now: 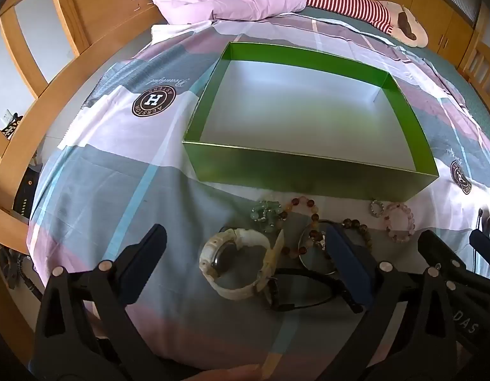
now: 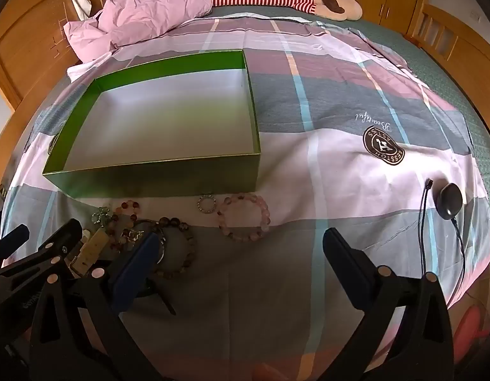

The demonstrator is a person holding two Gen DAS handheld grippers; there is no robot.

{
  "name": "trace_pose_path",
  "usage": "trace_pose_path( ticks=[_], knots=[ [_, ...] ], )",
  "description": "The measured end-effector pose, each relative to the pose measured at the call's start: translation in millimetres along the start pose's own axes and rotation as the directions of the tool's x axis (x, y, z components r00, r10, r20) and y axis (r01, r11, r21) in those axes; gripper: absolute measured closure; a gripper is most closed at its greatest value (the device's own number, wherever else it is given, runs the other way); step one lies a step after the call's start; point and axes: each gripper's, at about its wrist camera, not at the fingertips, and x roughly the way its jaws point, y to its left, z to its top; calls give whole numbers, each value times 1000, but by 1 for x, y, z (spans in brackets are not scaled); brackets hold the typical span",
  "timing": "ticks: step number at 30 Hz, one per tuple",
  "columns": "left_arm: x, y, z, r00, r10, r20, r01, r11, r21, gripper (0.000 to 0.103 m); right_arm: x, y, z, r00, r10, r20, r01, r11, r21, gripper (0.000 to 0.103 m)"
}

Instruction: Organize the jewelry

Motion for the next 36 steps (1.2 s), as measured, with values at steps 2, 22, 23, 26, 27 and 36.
trace_pose_path(
  ticks=[2,22,23,26,27,36],
  knots=[
    [0,0,0,1000,-1,1,1,1000,0,4,-1,1,0,1000,3,0,-3,1000,0,3],
    [0,0,0,1000,1,2,-1,1000,2,4,1,1,0,1000,1,6,-1,1000,-8,3],
    [0,0,0,1000,1,2,-1,1000,2,4,2,0,0,1000,1,6,-1,1000,-8,3],
    [0,0,0,1000,2,2,-2,1000,3,4,-1,1,-3,1000,0,6,0,1000,-8,3],
    [0,0,0,1000,2,1,-2,1000,3,4,-1,0,-3,1000,0,6,0,1000,-8,3],
    [0,-1,0,1000,5,1,-5,1000,4,4,1,0,-3,1000,2,4,-2,1000,-7,3]
  ],
)
